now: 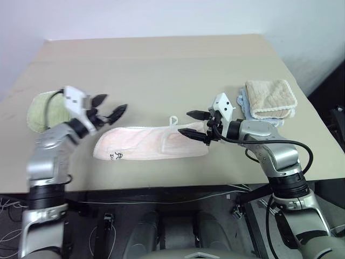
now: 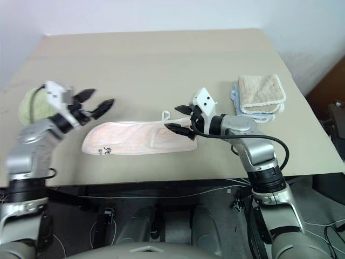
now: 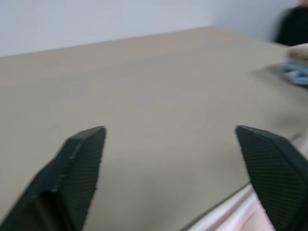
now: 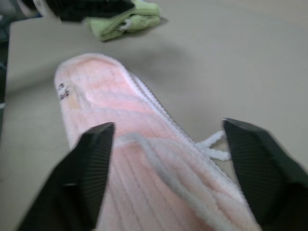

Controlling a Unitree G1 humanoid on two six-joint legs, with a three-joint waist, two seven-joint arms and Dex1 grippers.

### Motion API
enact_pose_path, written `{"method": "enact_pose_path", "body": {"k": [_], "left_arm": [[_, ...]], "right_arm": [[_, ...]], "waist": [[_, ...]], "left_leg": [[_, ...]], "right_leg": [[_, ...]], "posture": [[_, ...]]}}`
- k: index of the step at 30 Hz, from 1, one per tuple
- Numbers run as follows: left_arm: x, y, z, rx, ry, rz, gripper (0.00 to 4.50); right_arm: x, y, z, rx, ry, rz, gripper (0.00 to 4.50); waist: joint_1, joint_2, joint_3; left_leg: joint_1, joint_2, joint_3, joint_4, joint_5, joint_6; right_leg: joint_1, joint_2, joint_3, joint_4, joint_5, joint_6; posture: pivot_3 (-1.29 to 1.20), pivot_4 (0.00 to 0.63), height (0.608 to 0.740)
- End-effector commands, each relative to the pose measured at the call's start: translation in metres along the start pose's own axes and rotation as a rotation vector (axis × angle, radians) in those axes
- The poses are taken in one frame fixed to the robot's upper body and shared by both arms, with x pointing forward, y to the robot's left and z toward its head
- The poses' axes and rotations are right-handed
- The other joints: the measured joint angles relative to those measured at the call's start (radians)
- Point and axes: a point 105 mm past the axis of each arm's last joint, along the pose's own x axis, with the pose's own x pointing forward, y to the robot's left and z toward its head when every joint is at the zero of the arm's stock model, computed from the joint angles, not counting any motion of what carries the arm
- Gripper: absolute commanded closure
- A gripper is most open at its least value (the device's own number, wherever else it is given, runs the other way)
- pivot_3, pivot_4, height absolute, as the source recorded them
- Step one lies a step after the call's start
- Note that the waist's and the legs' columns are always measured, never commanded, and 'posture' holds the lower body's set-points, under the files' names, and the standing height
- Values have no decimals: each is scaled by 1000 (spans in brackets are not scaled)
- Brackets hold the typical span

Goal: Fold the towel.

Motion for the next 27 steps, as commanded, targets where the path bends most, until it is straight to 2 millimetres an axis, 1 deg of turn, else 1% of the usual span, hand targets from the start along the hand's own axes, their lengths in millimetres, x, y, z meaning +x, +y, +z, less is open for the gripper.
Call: {"method": "enact_pose_path", "body": {"k": [1,3,4,6,7,10,12,14,16,19,21,23,27], "left_arm": [[-32,-5,7,-101,52,23,0],[-58,-6,0,-166,119,60,0],[-68,-9,-1,-179,133,66,0],[-88,-12,-3,-241,165,80,0],[-97,-10,-4,-282,170,111,0],[-119,-7,-8,-395,177,174,0],[-131,-8,-17,-485,198,212,0],[-136,-13,-28,-555,221,234,0],[-139,-19,-43,-600,278,260,0],[-137,-25,-66,-609,353,306,0],[-127,-25,-70,-655,310,315,0],[-118,-22,-71,-699,272,315,0],[-98,-23,-71,-737,254,282,0]], "right_arm": [[3,11,5,-46,-8,62,15],[5,22,2,-46,1,132,15],[6,25,2,-44,1,156,15],[9,29,3,-42,-5,174,15],[12,29,2,-46,-8,177,15],[19,32,3,-50,-22,196,15],[22,35,4,-53,-31,217,15],[25,36,4,-61,-31,226,15],[27,36,3,-74,-25,227,15],[29,36,1,-97,-10,233,15],[28,35,0,-107,0,232,15],[28,34,-2,-114,7,226,15],[27,32,-3,-124,18,206,15]], "waist": [[0,0,0],[-2,0,0],[-1,0,0],[0,-1,0],[1,-1,0],[4,-1,0],[4,-1,0],[4,-1,0],[4,-1,0],[7,-1,0],[8,-1,0],[9,-2,0],[5,-2,0]], "left_leg": [[-1,0,0,0,0,0],[-1,0,0,0,0,0],[-1,0,0,0,0,0],[-2,1,-1,0,0,0],[-1,1,-1,0,-1,0],[-1,1,-2,0,-2,-2],[-1,1,-1,0,-2,-3],[-1,1,-1,0,-2,-3],[-1,1,-2,0,-2,-3],[-1,1,-2,0,-2,-3],[-1,1,-2,-1,-2,-3],[-1,1,-2,-1,-2,-3],[-1,1,-2,-2,-2,-3]], "right_leg": [[0,-1,0,0,0,0],[0,-2,0,0,0,0],[-1,-2,0,0,0,0],[-1,-2,0,0,0,0],[-1,-2,0,0,0,-1],[-1,-2,-1,0,-2,-4],[-1,-2,-1,-1,-2,-4],[-1,-3,-1,-3,-2,-4],[-1,-3,-1,-5,-2,-5],[-1,-3,-1,-8,-2,-5],[0,-3,-1,-9,-2,-6],[0,-2,-1,-11,-1,-7],[0,-2,-2,-11,-1,-7]], "posture": [[0,150,740],[0,150,740],[0,150,740],[0,150,740],[0,150,740],[0,150,740],[0,150,740],[0,150,740],[0,150,740],[0,150,740],[0,150,740],[0,150,740],[0,150,740]]}}
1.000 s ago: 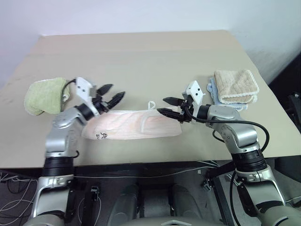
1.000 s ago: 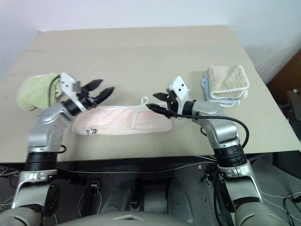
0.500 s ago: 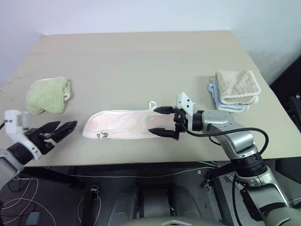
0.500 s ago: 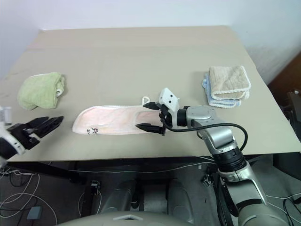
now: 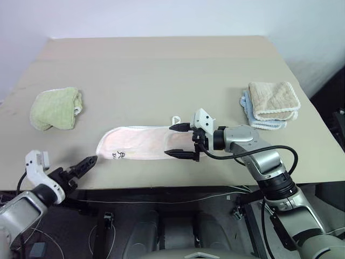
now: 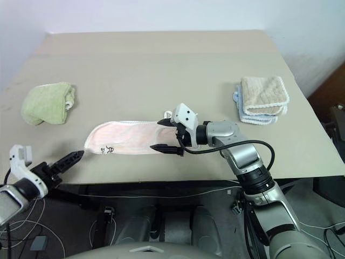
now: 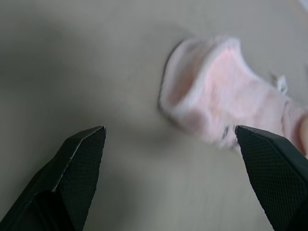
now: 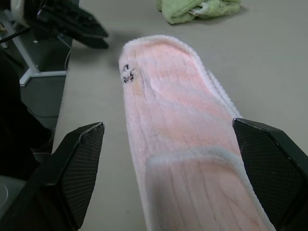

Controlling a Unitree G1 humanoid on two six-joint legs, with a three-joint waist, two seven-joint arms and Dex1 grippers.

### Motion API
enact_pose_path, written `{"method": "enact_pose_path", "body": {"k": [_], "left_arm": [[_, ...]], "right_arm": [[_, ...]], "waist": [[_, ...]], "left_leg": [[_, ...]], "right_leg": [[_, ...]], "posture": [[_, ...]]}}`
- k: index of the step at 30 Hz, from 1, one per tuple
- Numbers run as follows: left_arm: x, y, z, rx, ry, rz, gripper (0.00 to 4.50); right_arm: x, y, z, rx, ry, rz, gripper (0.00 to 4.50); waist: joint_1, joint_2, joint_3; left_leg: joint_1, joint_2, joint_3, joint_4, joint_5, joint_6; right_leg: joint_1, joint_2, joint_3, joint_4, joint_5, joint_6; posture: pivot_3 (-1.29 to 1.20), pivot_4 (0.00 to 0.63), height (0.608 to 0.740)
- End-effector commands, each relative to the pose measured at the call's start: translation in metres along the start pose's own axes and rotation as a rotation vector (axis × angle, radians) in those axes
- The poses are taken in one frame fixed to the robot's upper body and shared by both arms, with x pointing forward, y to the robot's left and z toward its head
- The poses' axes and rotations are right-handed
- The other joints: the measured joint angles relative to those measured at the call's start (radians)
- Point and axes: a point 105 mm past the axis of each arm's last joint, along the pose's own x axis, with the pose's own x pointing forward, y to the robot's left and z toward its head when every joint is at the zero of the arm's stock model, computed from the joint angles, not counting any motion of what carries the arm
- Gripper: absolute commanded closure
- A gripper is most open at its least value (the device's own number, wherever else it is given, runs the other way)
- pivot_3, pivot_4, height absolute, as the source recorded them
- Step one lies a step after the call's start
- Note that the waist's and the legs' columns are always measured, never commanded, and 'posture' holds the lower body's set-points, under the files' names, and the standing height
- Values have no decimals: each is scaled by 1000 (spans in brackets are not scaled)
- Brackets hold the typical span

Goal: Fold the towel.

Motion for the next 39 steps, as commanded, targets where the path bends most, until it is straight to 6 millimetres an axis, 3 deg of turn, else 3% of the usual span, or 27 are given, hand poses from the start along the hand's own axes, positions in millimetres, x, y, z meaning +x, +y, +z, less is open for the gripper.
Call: {"method": "enact_pose_path", "body": {"k": [1,8,13,17,27,39], "left_arm": [[11,-9,6,-33,-22,-44,0],[19,1,-1,-53,60,-15,0],[31,-5,13,-92,19,-76,0],[38,-12,14,-95,28,-121,904],[38,-11,21,-101,-9,-131,4417],[36,-12,20,-133,15,-171,4467]], "right_arm": [[-1,-2,9,-52,-10,-15,15],[-5,-5,0,-70,31,-58,15],[-3,-8,-6,-96,52,-84,15],[-1,-10,-5,-105,49,-100,0],[-5,-16,-10,-115,63,-134,0],[-8,-18,-14,-128,80,-151,0]], "waist": [[-2,0,0],[-2,0,0],[1,1,0],[0,0,0],[-2,0,0],[-2,0,0]], "left_leg": [[0,0,0,0,0,0],[-1,0,1,-2,0,0],[0,0,1,-1,0,0],[1,0,0,0,0,0],[-1,0,1,-2,1,1],[-1,0,1,-2,0,1]], "right_leg": [[0,0,0,0,0,0],[0,0,1,0,1,2],[0,0,0,0,0,0],[1,0,0,0,1,0],[0,0,1,0,2,3],[1,0,1,-1,2,3]], "posture": [[0,150,740],[0,150,740],[0,150,740],[0,150,740],[0,150,740],[0,150,740]]}}
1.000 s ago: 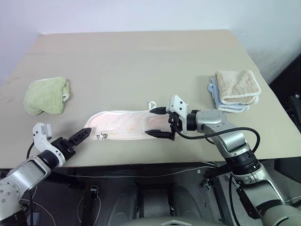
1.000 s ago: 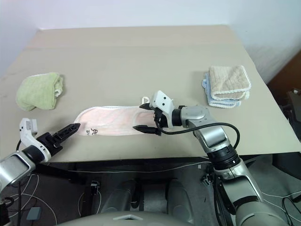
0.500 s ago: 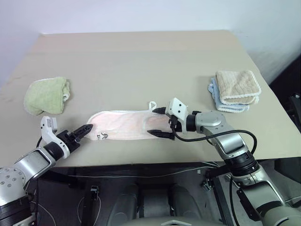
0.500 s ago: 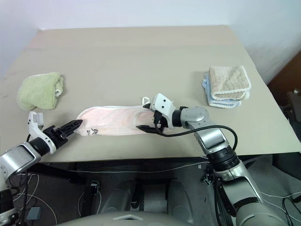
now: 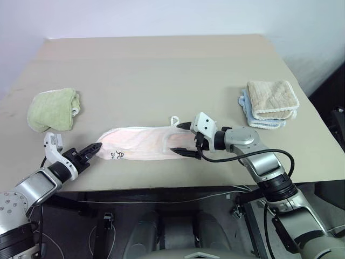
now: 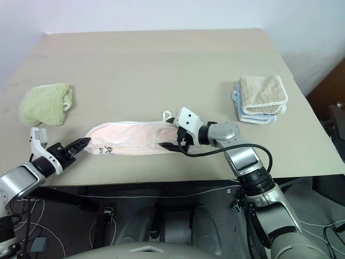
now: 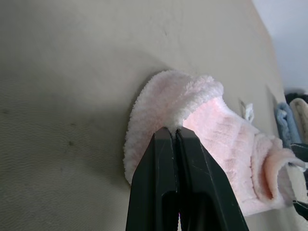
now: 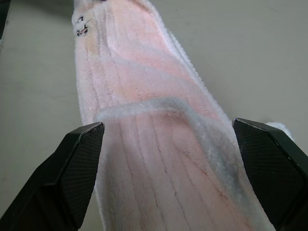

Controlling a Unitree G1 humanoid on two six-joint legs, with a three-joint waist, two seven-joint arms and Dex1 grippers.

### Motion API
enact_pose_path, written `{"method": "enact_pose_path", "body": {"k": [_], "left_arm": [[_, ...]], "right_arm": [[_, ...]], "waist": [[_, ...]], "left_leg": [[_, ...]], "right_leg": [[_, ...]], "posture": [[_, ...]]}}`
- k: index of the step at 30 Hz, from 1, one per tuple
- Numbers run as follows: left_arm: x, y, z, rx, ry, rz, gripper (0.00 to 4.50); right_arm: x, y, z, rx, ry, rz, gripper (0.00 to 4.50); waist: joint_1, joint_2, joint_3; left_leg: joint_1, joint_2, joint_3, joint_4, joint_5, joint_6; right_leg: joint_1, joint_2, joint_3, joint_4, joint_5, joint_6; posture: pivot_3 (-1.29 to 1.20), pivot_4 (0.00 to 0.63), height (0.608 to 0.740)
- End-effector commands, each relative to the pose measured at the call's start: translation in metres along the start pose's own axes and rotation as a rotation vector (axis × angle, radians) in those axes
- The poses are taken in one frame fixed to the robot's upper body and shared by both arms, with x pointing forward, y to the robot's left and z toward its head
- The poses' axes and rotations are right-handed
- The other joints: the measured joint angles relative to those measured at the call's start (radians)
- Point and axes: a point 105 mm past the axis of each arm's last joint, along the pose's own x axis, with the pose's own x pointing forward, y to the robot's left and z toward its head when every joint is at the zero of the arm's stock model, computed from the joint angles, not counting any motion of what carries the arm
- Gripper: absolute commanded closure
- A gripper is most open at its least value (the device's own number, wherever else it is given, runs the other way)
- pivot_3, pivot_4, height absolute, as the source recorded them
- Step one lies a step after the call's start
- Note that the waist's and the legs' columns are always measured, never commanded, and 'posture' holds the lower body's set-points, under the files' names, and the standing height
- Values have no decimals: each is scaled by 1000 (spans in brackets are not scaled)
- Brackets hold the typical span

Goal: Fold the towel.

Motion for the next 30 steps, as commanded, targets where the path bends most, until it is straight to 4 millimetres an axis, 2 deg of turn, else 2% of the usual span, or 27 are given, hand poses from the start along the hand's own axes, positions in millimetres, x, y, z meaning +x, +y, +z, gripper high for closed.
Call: {"method": "enact_pose_path", "body": {"k": [1,2,5,9,16,20,24,30], "left_arm": [[-8,-7,6,23,-11,-38,4467],[-10,-6,5,26,-7,-38,4467],[-12,1,4,29,-5,-9,3820],[-19,0,7,20,-26,-5,2483],[-28,11,5,-52,-15,72,116],[-23,3,-8,-98,28,48,116],[-19,5,-24,-153,92,78,116],[-11,9,-30,-218,106,82,116]], "right_arm": [[-4,-2,6,-28,-18,-18,0],[-4,-2,5,-28,-17,-18,0],[-5,-1,5,-28,-16,-20,0],[-6,0,4,-30,-14,-22,0],[-5,0,2,-34,-13,-24,0],[-4,0,2,-42,-9,-25,0],[-4,-2,2,-47,-7,-33,0],[-6,-6,-2,-53,9,-51,0]], "waist": [[0,0,0],[-1,0,0],[0,0,0],[1,0,0],[-1,0,0],[-1,0,0],[1,0,0],[4,2,-1]], "left_leg": [[0,0,0,0,0,0],[0,0,0,0,0,0],[0,0,0,0,0,0],[0,0,0,0,0,0],[0,0,0,0,0,0],[0,0,0,0,0,0],[0,0,0,0,0,0],[1,-1,0,0,0,0]], "right_leg": [[0,0,0,0,0,0],[0,0,0,0,0,0],[0,0,0,0,0,-1],[0,0,0,0,-1,-2],[-1,0,0,0,-1,-2],[-1,0,0,0,-1,-2],[-1,-1,0,0,-1,-2],[-1,-1,0,-1,-1,-3]], "posture": [[0,150,740],[0,150,740],[0,150,740],[0,150,740],[0,150,740],[0,150,740],[0,150,740],[0,150,740]]}}
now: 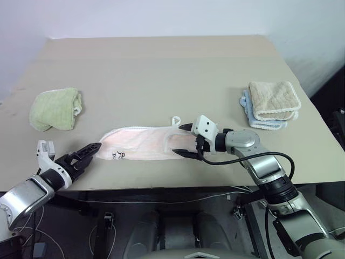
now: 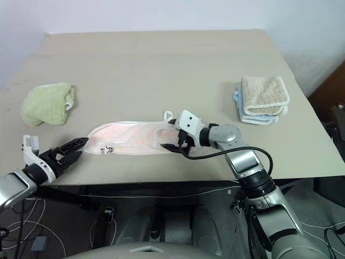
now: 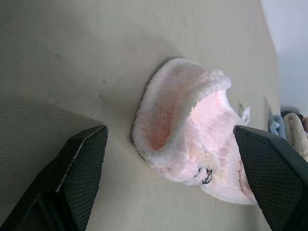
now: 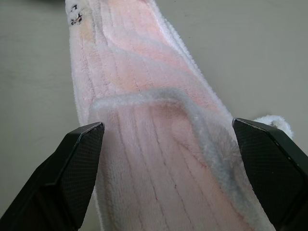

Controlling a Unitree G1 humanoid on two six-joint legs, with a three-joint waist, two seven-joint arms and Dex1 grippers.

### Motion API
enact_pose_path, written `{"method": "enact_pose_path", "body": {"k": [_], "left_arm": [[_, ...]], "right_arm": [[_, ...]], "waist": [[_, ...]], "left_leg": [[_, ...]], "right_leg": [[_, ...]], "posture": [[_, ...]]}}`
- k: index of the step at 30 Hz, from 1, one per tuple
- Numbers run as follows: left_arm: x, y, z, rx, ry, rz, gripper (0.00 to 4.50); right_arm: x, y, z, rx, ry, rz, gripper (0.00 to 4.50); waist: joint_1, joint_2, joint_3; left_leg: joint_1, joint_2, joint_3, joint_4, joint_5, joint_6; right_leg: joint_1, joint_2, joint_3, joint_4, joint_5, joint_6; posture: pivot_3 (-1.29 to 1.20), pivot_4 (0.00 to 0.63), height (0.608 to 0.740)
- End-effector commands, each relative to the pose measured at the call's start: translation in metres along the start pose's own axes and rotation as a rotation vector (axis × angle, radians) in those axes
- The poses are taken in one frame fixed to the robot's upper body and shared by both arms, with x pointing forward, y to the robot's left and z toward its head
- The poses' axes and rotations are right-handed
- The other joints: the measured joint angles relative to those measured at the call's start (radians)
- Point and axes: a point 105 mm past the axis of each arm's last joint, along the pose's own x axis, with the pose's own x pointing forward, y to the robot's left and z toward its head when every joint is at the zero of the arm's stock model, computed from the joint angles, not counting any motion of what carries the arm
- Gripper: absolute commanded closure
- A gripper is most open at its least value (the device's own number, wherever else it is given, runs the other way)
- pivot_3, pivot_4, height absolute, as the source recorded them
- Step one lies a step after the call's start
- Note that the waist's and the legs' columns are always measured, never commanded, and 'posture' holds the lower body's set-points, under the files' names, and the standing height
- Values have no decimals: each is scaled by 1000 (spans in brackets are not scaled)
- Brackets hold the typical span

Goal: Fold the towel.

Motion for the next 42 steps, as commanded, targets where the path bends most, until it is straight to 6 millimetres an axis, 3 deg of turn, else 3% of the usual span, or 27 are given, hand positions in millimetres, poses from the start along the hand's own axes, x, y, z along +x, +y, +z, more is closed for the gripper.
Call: {"method": "enact_pose_path", "body": {"k": [1,8,16,19,23,26,35,42], "left_arm": [[12,5,-19,-54,84,2,116],[30,-5,-35,-70,144,-38,116],[46,-16,-39,-99,138,-67,116],[49,-27,-43,-95,146,-88,645],[53,-37,-46,-96,148,-108,1995],[54,-39,-47,-92,152,-101,1995],[48,-33,-37,-117,100,-59,1995],[38,-1,-21,-162,4,-38,1995]], "right_arm": [[-4,-6,6,-32,-15,-28,0],[-3,-6,5,-42,-3,-34,0],[-2,-9,7,-52,-5,-52,0],[-2,-10,7,-54,-5,-55,0],[-2,-12,7,-60,-3,-63,0],[-2,-13,8,-63,-3,-70,0],[-4,-12,4,-73,8,-77,0],[-2,-10,1,-88,17,-74,0]], "waist": [[2,2,-1],[28,6,-4],[61,10,-6],[65,10,-6],[69,9,-6],[68,9,-6],[51,9,-6],[34,9,-6]], "left_leg": [[0,0,0,0,0,0],[3,0,0,1,0,0],[3,-2,-1,2,0,1],[3,-2,-1,2,0,1],[2,-2,-1,3,0,1],[1,-2,-1,3,0,1],[0,-2,-1,2,0,1],[0,-1,0,1,0,1]], "right_leg": [[0,0,0,0,0,0],[4,0,-1,-1,0,-1],[6,-2,-2,-1,0,-1],[6,-2,-2,-2,0,-1],[6,-1,-2,-2,0,-1],[4,-1,-2,-2,0,-1],[4,-1,-2,-2,0,-1],[4,0,-1,-2,-1,-1]], "posture": [[0,150,740],[0,150,740],[0,150,740],[0,150,740],[0,150,740],[0,150,740],[0,150,740],[0,150,740]]}}
